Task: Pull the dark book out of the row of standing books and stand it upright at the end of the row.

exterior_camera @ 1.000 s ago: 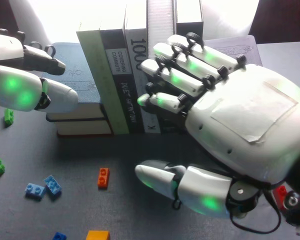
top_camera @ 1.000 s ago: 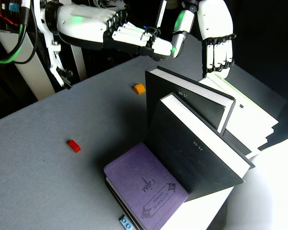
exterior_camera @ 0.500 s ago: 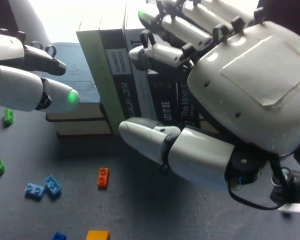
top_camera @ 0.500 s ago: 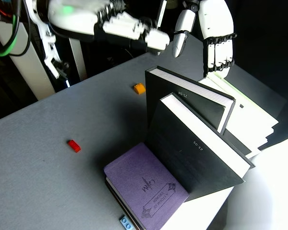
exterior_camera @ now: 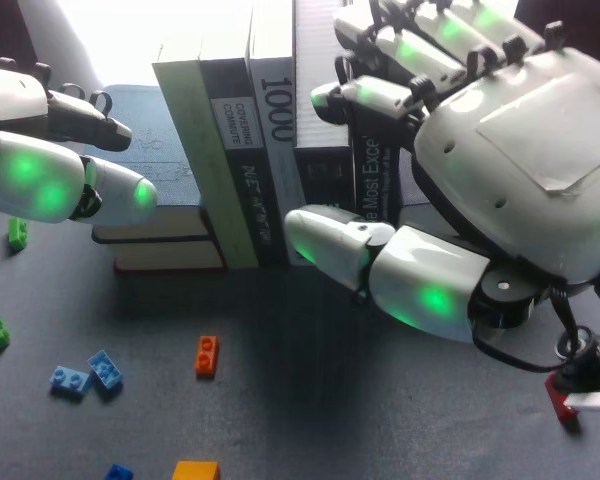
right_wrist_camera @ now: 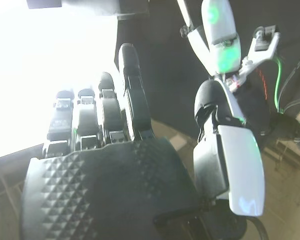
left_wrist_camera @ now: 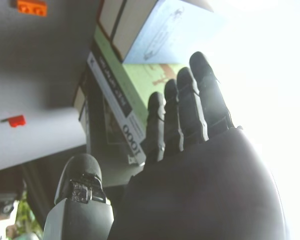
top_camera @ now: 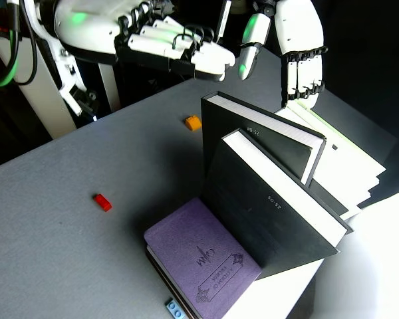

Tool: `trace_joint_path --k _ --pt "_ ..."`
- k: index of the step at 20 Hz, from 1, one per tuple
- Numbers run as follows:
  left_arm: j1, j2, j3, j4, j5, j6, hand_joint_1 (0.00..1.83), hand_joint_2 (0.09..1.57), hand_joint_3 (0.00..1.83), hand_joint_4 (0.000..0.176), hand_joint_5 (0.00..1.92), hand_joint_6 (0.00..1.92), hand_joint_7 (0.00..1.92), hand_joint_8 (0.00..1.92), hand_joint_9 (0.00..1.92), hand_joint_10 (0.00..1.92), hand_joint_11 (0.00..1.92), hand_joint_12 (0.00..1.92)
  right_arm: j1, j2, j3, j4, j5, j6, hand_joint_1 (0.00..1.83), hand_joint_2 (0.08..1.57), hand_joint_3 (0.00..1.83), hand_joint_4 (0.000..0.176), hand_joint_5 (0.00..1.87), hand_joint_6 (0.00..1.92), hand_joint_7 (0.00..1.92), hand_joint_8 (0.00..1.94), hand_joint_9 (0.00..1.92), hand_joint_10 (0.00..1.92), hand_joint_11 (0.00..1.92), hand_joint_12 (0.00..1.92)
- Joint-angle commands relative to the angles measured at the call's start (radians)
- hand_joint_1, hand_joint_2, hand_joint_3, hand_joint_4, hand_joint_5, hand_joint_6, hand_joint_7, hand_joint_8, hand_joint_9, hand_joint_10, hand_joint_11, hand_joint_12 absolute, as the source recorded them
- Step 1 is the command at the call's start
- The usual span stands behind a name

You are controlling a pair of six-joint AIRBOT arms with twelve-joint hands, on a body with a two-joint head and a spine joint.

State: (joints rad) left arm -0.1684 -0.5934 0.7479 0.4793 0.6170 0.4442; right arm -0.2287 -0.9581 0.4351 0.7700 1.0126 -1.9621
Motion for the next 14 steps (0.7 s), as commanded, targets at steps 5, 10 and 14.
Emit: trace_joint_path --k 5,10,14 --pt "-0.013 0.009 0.001 0.029 -0.070 -0.003 0.00 1.21 0.00 0.017 0.20 0.00 0.18 0.00 0.19 0.00 0.17 0.27 -0.022 0.002 0.000 -0.076 0.051 0.004 0.00 1.21 0.00 0.000 0.45 0.24 0.11 0.01 0.00 0.00 0.00 0.00" --pt "-0.013 0.009 0.001 0.029 -0.070 -0.003 0.00 1.20 0.00 0.023 0.18 0.00 0.18 0.00 0.19 0.00 0.16 0.26 -0.058 0.012 -0.032 -0.076 0.055 -0.026 0.00 1.21 0.00 0.000 0.46 0.24 0.11 0.01 0.00 0.00 0.00 0.00" --pt "-0.013 0.009 0.001 0.029 -0.070 -0.004 0.00 1.21 0.00 0.026 0.20 0.01 0.19 0.00 0.20 0.00 0.17 0.26 -0.068 0.036 -0.086 -0.076 0.068 -0.059 0.00 1.21 0.00 0.000 0.45 0.24 0.10 0.00 0.00 0.00 0.00 0.00"
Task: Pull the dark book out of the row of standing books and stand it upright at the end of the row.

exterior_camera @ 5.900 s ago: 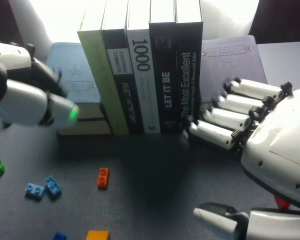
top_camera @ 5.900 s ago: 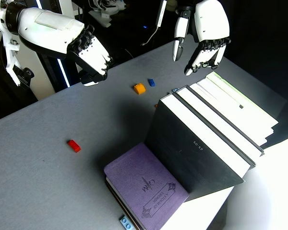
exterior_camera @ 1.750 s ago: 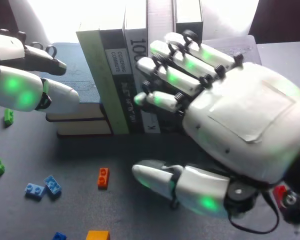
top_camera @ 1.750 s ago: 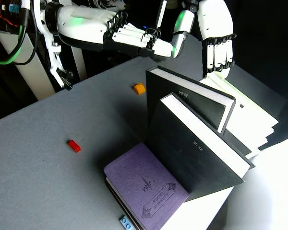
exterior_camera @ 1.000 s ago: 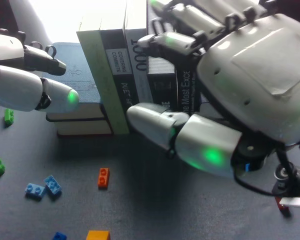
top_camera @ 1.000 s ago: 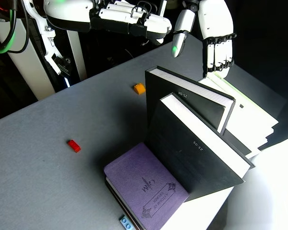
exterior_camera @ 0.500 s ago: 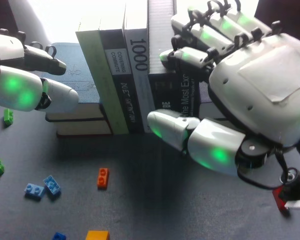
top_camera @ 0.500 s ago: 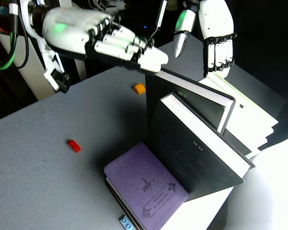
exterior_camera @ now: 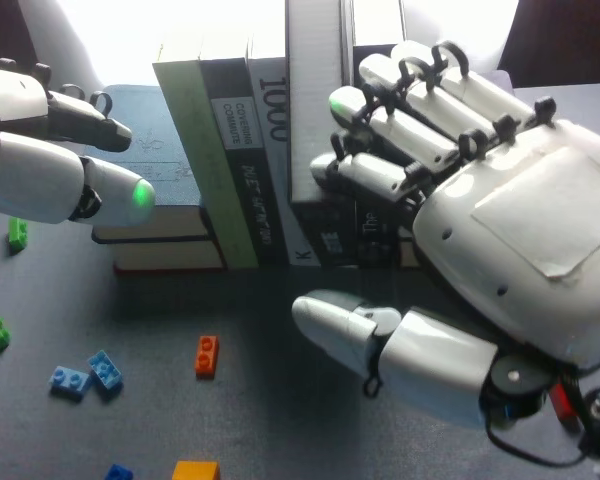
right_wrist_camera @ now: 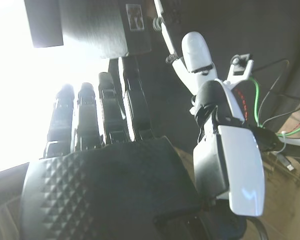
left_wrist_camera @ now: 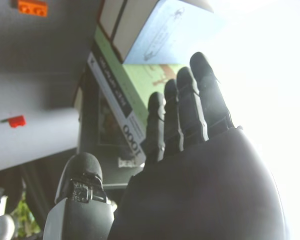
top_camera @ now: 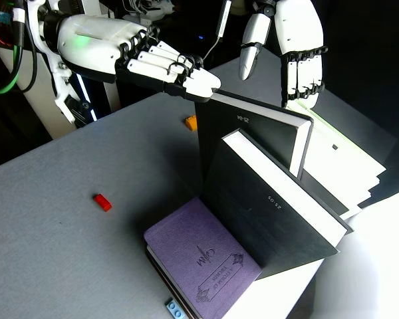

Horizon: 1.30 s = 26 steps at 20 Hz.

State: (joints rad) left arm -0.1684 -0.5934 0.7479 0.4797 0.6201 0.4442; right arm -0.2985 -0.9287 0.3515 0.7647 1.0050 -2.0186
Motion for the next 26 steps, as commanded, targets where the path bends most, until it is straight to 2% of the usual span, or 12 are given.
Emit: trace_joint_path --k 1,3,7,10,12,15,19,23,26 --pt "-0.013 0.009 0.001 0.028 -0.073 -0.004 0.00 1.21 0.00 0.023 0.21 0.01 0.20 0.01 0.20 0.00 0.17 0.26 -0.001 0.016 -0.019 -0.071 0.076 -0.008 0.00 1.21 0.00 0.000 0.45 0.24 0.09 0.00 0.00 0.00 0.00 0.00" --pt "-0.013 0.009 0.001 0.028 -0.072 -0.004 0.00 1.20 0.00 0.015 0.21 0.01 0.20 0.01 0.21 0.01 0.18 0.26 -0.005 0.032 -0.043 -0.070 0.077 -0.020 0.00 1.21 0.00 0.000 0.45 0.24 0.11 0.01 0.00 0.00 0.00 0.00" --pt "-0.013 0.009 0.001 0.028 -0.071 -0.004 0.01 1.20 0.00 0.023 0.22 0.00 0.20 0.00 0.21 0.00 0.18 0.25 -0.015 0.055 -0.080 -0.060 0.077 -0.045 0.00 1.21 0.00 0.000 0.44 0.24 0.11 0.00 0.00 0.00 0.00 0.00" --pt "-0.013 0.009 0.001 0.028 -0.070 -0.004 0.00 1.20 0.00 0.023 0.22 0.00 0.19 0.00 0.20 0.00 0.18 0.24 -0.021 0.067 -0.098 -0.047 0.076 -0.056 0.00 1.21 0.00 0.000 0.44 0.24 0.10 0.00 0.00 0.00 0.00 0.00" --pt "-0.013 0.009 0.001 0.028 -0.069 -0.004 0.00 1.20 0.00 0.019 0.21 0.00 0.20 0.00 0.21 0.00 0.19 0.24 -0.033 0.069 -0.097 -0.046 0.067 -0.056 0.00 1.21 0.00 0.000 0.46 0.24 0.11 0.01 0.00 0.00 0.00 0.00" --pt "-0.013 0.009 0.000 0.028 -0.068 -0.004 0.00 1.19 0.00 0.028 0.21 0.00 0.20 0.00 0.21 0.00 0.20 0.24 -0.041 0.069 -0.090 -0.046 0.059 -0.054 0.00 1.21 0.00 0.000 0.46 0.24 0.12 0.01 0.00 0.00 0.00 0.00" --pt "-0.013 0.010 0.000 0.028 -0.067 -0.004 0.00 1.20 0.00 0.019 0.19 0.00 0.19 0.00 0.20 0.00 0.20 0.23 -0.052 0.069 -0.081 -0.044 0.048 -0.048 0.00 1.21 0.00 0.000 0.45 0.24 0.12 0.01 0.00 0.00 0.00 0.00" --pt "-0.013 0.010 0.000 0.028 -0.067 -0.004 0.00 1.19 0.00 0.023 0.21 0.01 0.19 0.00 0.20 0.00 0.21 0.22 -0.071 0.068 -0.083 0.010 0.013 -0.042 0.00 1.21 0.00 0.000 0.45 0.24 0.10 0.00 0.00 0.00 0.00 0.00" --pt "-0.013 0.010 0.000 0.028 -0.067 -0.004 0.00 1.21 0.00 0.019 0.19 0.00 0.19 0.00 0.20 0.00 0.20 0.22 -0.083 0.068 -0.088 0.016 0.013 -0.049 0.00 1.21 0.00 0.000 0.46 0.25 0.11 0.01 0.00 0.00 0.00 0.00"
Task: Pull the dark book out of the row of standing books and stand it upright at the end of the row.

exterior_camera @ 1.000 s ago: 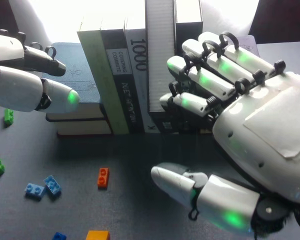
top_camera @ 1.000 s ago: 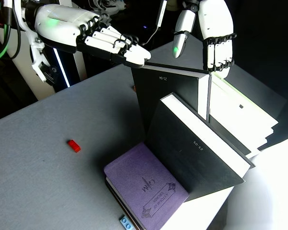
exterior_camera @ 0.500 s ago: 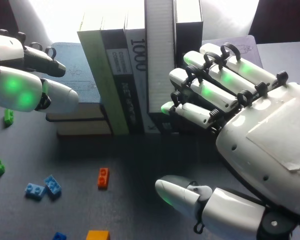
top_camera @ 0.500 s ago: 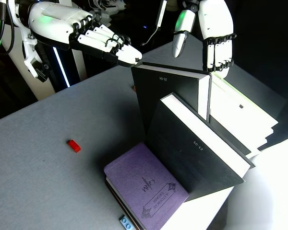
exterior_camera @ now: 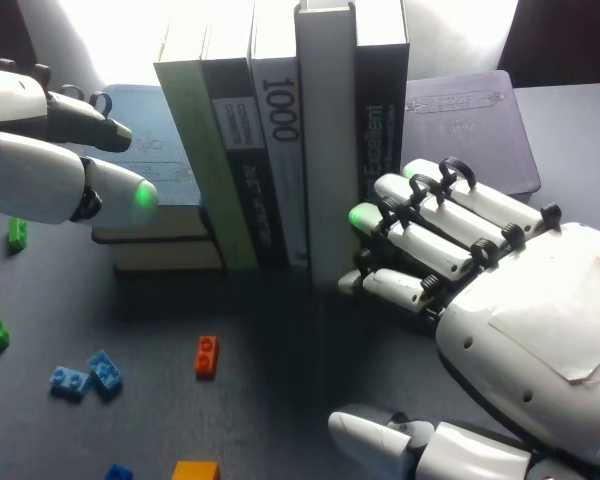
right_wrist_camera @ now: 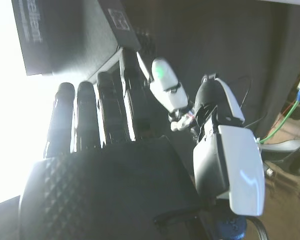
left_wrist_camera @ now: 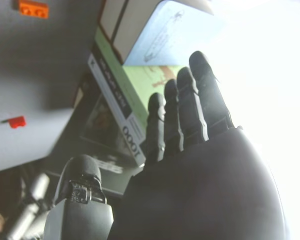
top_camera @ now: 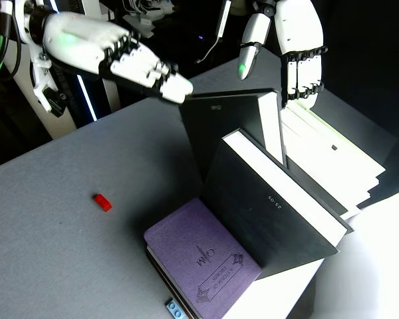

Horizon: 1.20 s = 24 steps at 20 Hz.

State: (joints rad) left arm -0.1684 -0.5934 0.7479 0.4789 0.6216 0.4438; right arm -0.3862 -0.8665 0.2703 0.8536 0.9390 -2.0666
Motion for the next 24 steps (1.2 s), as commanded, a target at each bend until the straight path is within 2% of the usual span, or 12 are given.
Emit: trace_joint_path --k 1,2,4,9,14,15,16,20,24 --pt "-0.013 0.010 0.000 0.029 -0.069 -0.004 0.00 1.21 0.00 0.019 0.18 0.00 0.19 0.00 0.20 0.00 0.20 0.21 0.000 0.006 -0.008 -0.073 0.079 -0.001 0.00 1.21 0.00 0.000 0.45 0.24 0.10 0.00 0.00 0.00 0.00 0.00" --pt "-0.013 0.010 -0.001 0.029 -0.069 -0.004 0.00 1.21 0.00 0.015 0.18 0.00 0.18 0.00 0.19 0.00 0.19 0.21 -0.005 0.006 -0.008 -0.073 0.079 -0.001 0.00 1.21 0.00 0.000 0.44 0.24 0.10 0.00 0.00 0.00 0.00 0.00" --pt "-0.013 0.010 -0.001 0.029 -0.068 -0.004 0.00 1.20 0.00 0.025 0.19 0.01 0.18 0.00 0.20 0.01 0.21 0.21 -0.023 0.006 -0.008 -0.073 0.075 -0.002 0.00 1.21 0.00 0.000 0.44 0.24 0.09 0.00 0.00 0.00 0.00 0.00" --pt "-0.012 0.010 -0.001 0.029 -0.066 -0.004 0.00 1.19 0.00 0.018 0.21 0.00 0.21 0.00 0.22 0.00 0.24 0.19 -0.077 0.002 -0.004 -0.074 0.048 0.007 0.00 1.21 0.00 0.000 0.45 0.24 0.11 0.01 0.00 0.00 0.00 0.00" --pt "-0.012 0.010 -0.002 0.029 -0.066 -0.004 0.00 1.20 0.00 0.028 0.19 0.00 0.19 0.00 0.20 0.00 0.22 0.17 -0.105 -0.010 0.015 -0.074 0.014 0.032 0.00 1.22 0.00 0.000 0.46 0.24 0.12 0.01 0.00 0.00 0.00 0.00" --pt "-0.012 0.010 -0.002 0.029 -0.066 -0.004 0.00 1.19 0.00 0.025 0.20 0.00 0.20 0.01 0.22 0.01 0.24 0.17 -0.110 -0.013 0.018 -0.074 0.011 0.032 0.00 1.22 0.00 0.000 0.46 0.24 0.12 0.01 0.00 0.00 0.00 0.00" --pt "-0.012 0.010 -0.002 0.029 -0.066 -0.004 0.00 1.19 0.00 0.028 0.19 0.00 0.19 0.00 0.21 0.01 0.23 0.17 -0.114 -0.015 0.018 -0.074 0.010 0.032 0.00 1.22 0.00 0.000 0.46 0.24 0.12 0.01 0.00 0.00 0.00 0.00" --pt "-0.012 0.010 -0.002 0.029 -0.066 -0.004 0.00 1.19 0.00 0.023 0.20 0.00 0.20 0.00 0.22 0.00 0.24 0.17 -0.112 -0.016 0.017 -0.074 0.015 0.028 0.00 1.22 0.00 0.000 0.48 0.25 0.12 0.01 0.00 0.00 0.00 0.00" --pt "-0.012 0.010 -0.001 0.029 -0.066 -0.004 0.00 1.20 0.00 0.025 0.19 0.00 0.19 0.00 0.21 0.00 0.24 0.16 -0.097 -0.002 0.009 -0.074 0.043 -0.020 0.00 1.22 0.00 0.000 0.47 0.25 0.14 0.01 0.00 0.00 0.00 0.00"
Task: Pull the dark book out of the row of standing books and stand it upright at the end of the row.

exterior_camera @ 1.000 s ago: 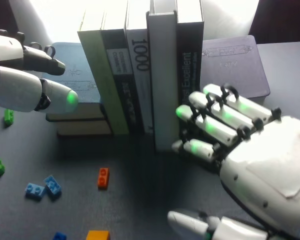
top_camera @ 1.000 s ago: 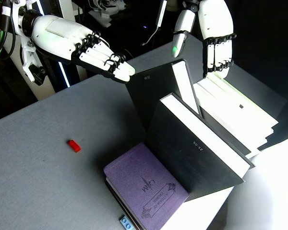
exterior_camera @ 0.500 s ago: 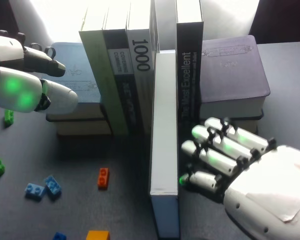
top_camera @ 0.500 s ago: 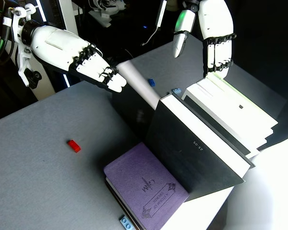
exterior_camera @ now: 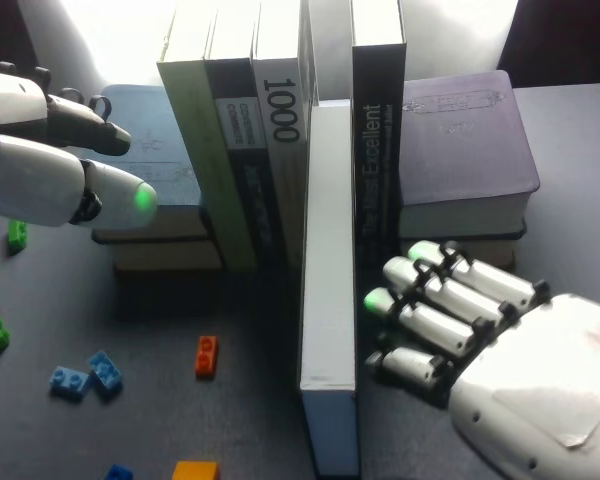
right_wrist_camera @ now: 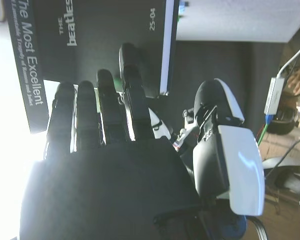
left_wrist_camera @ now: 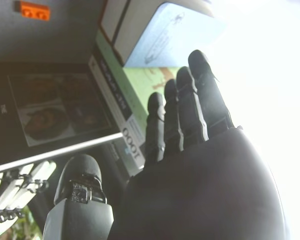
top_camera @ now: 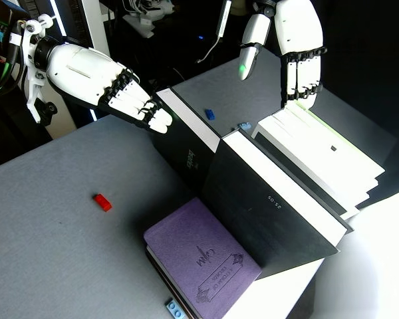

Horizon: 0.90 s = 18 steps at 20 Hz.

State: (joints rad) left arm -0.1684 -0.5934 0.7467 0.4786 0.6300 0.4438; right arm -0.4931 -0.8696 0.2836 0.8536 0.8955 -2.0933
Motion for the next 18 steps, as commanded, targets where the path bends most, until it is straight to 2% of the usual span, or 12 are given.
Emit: trace_joint_path --k 1,4,7,8,9,10,11,12,13,14,16,18 --pt "-0.012 0.010 0.000 0.029 -0.074 -0.005 0.00 1.21 0.00 0.021 0.19 0.00 0.19 0.00 0.21 0.00 0.24 0.16 0.018 0.012 -0.012 -0.074 0.100 -0.001 0.00 1.22 0.00 0.000 0.46 0.24 0.13 0.01 0.00 0.00 0.00 0.00" --pt "-0.012 0.010 0.001 0.029 -0.074 -0.005 0.00 1.21 0.00 0.020 0.21 0.01 0.21 0.01 0.22 0.01 0.26 0.17 0.045 0.056 -0.034 -0.074 0.134 -0.015 0.00 1.22 0.00 0.000 0.46 0.24 0.13 0.01 0.00 0.00 0.00 0.00" --pt "-0.013 0.010 0.000 0.029 -0.074 -0.005 0.00 1.20 0.00 0.028 0.24 0.00 0.25 0.01 0.27 0.01 0.30 0.16 0.069 0.108 -0.039 -0.074 0.143 -0.026 0.00 1.22 0.00 0.000 0.43 0.23 0.25 0.05 0.06 0.03 0.01 0.01" --pt "-0.014 0.010 0.000 0.029 -0.074 -0.005 0.00 1.20 0.00 0.036 0.29 0.00 0.30 0.00 0.33 0.01 0.35 0.16 0.077 0.128 -0.039 -0.074 0.138 -0.024 0.00 1.22 0.00 0.000 0.44 0.20 0.31 0.03 0.13 0.04 0.00 0.24" --pt "-0.014 0.010 0.000 0.029 -0.074 -0.005 0.00 1.21 0.00 0.041 0.32 0.01 0.32 0.01 0.35 0.01 0.37 0.16 0.090 0.156 -0.039 -0.074 0.115 -0.016 0.00 1.22 0.00 0.000 0.46 0.20 0.38 0.03 0.23 0.08 0.00 0.62" --pt "-0.014 0.010 0.000 0.029 -0.074 -0.005 0.01 1.22 0.00 0.041 0.38 0.01 0.41 0.01 0.46 0.02 0.46 0.19 0.106 0.183 -0.038 -0.076 0.082 -0.014 0.03 1.22 0.00 0.000 0.50 0.22 0.54 0.08 0.43 0.21 0.00 1.23" --pt "-0.014 0.009 0.000 0.029 -0.074 -0.005 0.13 1.22 0.00 0.023 0.49 0.00 0.57 0.00 0.66 0.01 0.60 0.31 0.129 0.214 -0.033 -0.107 0.039 0.001 0.03 1.23 0.00 0.000 0.54 0.36 0.73 0.16 0.44 0.91 0.00 1.69" --pt "-0.014 0.009 -0.001 0.029 -0.074 -0.005 0.13 1.22 0.00 0.023 0.49 0.00 0.57 0.00 0.66 0.01 0.60 0.31 0.140 0.237 -0.025 -0.130 0.009 0.030 0.03 1.23 0.00 0.000 0.54 0.36 0.73 0.16 0.44 0.91 0.00 1.69" --pt "-0.014 0.009 -0.002 0.029 -0.074 -0.007 0.15 1.23 0.00 0.008 0.52 0.00 0.65 0.01 0.76 0.00 0.60 0.46 0.155 0.266 -0.013 -0.141 -0.037 0.069 0.05 1.24 0.00 0.000 0.57 0.56 0.77 0.34 0.44 1.16 0.02 1.83" --pt "-0.014 0.009 -0.003 0.029 -0.074 -0.009 0.16 1.24 0.00 0.000 0.56 0.00 0.72 0.01 0.82 0.00 0.58 0.61 0.174 0.296 0.001 -0.145 -0.097 0.110 0.05 1.24 0.00 0.000 0.56 0.74 0.71 0.61 0.43 1.31 0.06 1.89" --pt "-0.014 0.010 -0.003 0.029 -0.074 -0.009 0.22 1.26 0.00 0.000 0.84 0.01 1.01 0.02 1.03 0.05 0.64 0.88 0.204 0.344 0.024 -0.145 -0.200 0.145 0.04 1.24 0.00 0.000 0.66 1.13 0.67 1.30 0.50 1.68 0.30 1.92" --pt "-0.013 0.010 -0.003 0.029 -0.071 -0.009 0.34 1.26 0.00 0.000 0.98 0.01 1.14 0.03 1.13 0.11 0.63 1.06 0.243 0.386 0.055 -0.145 -0.315 0.178 0.03 1.26 0.01 0.000 0.70 1.38 0.72 1.55 0.59 1.84 0.42 1.92"
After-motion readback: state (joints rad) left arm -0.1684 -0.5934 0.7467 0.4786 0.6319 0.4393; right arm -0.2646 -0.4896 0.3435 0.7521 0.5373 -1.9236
